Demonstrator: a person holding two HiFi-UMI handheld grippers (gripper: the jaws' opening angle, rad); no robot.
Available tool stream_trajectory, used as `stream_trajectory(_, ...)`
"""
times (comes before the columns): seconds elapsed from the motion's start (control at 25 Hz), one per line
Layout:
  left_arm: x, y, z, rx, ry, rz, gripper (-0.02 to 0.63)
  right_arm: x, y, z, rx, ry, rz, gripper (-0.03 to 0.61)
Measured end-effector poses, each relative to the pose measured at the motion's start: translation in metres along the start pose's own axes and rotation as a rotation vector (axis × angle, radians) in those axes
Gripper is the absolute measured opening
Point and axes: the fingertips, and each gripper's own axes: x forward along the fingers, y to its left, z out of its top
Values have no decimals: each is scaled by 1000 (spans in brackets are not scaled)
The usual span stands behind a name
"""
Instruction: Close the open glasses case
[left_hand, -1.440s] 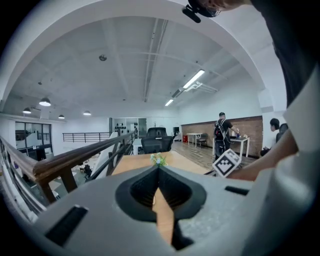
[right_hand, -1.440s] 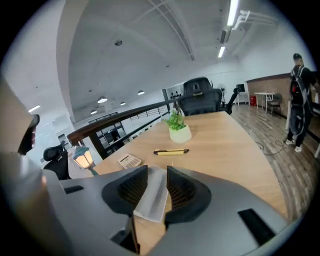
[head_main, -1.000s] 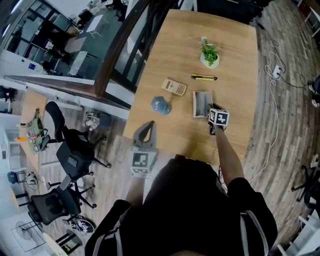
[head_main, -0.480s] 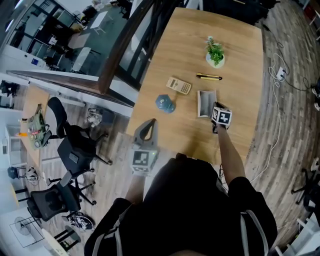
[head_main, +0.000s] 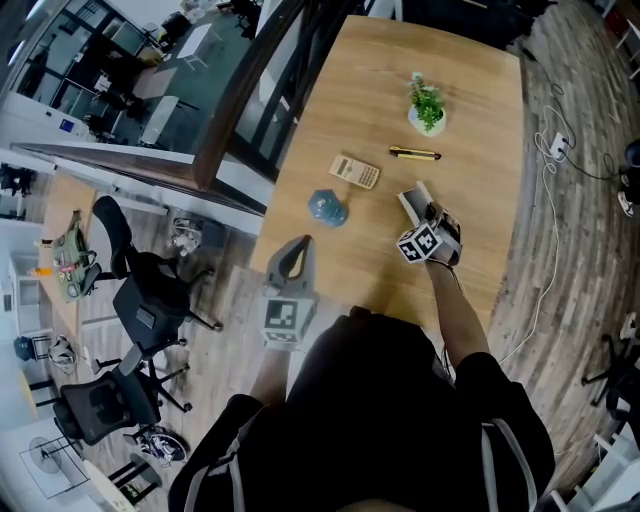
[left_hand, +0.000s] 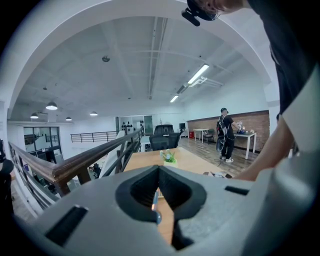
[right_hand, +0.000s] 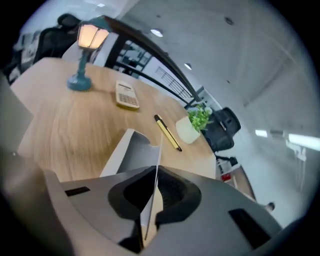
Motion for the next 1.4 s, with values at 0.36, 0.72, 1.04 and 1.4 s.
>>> stream_trajectory(0.36, 5, 1, 1, -19, -8, -7, -2, -13, 39, 13, -72, -56, 135, 97)
stream_trajectory(0.72, 3, -2, 2, -21, -11, -6, -2, -11, 49, 10, 454, -42, 406, 14)
stream_trajectory(1.04, 2, 3, -1, -34, -7, 10, -2, -7, 49, 12, 385, -8, 417, 14)
stream_trajectory(1.4, 14, 6, 2, -25, -38, 0, -2, -102, -50, 27, 683, -390, 311, 14)
